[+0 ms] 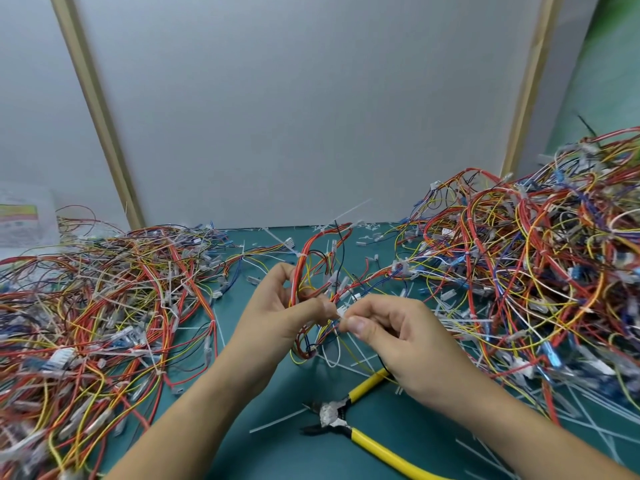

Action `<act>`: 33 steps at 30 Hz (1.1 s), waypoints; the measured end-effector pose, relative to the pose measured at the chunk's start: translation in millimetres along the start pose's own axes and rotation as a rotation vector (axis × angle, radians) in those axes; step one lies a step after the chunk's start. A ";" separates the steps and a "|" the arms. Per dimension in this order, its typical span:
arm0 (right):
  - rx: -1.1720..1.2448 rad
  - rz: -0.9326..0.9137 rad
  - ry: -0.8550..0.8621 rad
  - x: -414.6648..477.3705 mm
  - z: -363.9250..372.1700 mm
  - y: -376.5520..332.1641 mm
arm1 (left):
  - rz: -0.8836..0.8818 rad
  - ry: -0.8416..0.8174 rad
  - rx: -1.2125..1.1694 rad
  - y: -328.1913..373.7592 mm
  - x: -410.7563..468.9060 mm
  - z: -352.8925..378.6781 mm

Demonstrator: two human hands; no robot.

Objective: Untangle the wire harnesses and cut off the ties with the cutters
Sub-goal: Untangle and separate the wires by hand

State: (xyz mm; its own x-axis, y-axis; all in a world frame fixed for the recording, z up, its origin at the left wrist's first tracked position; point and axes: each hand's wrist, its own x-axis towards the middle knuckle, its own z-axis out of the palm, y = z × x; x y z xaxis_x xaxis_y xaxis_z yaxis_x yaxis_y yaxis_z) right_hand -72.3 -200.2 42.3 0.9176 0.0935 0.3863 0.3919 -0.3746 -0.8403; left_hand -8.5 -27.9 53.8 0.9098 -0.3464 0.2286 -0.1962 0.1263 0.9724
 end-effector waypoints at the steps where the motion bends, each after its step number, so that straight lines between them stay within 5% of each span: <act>1: 0.003 -0.002 0.004 0.2 0.0 0.8 | -0.002 -0.007 0.011 -0.4 0.0 -0.3; 6: -0.024 -0.003 0.045 -2.4 -2.0 4.1 | 0.019 -0.091 0.086 3.2 -3.2 -0.5; 11: -0.086 0.007 0.060 -6.0 -4.3 6.3 | 0.179 0.109 0.204 11.0 0.4 -6.1; 23: -0.371 0.068 -0.088 -8.8 -1.1 2.0 | -0.007 -0.290 0.180 13.3 -2.4 -8.0; 33: -0.393 0.103 -0.075 -9.3 -0.7 -0.6 | 0.009 -0.181 0.092 11.3 5.3 -6.0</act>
State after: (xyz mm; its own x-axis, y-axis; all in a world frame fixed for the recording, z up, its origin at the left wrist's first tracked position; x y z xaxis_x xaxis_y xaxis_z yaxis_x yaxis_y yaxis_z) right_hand -81.1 -201.5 39.6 0.9587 0.0985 0.2670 0.2561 -0.7077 -0.6585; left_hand -3.7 -22.7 65.7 0.8287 -0.5084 0.2340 -0.2441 0.0479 0.9686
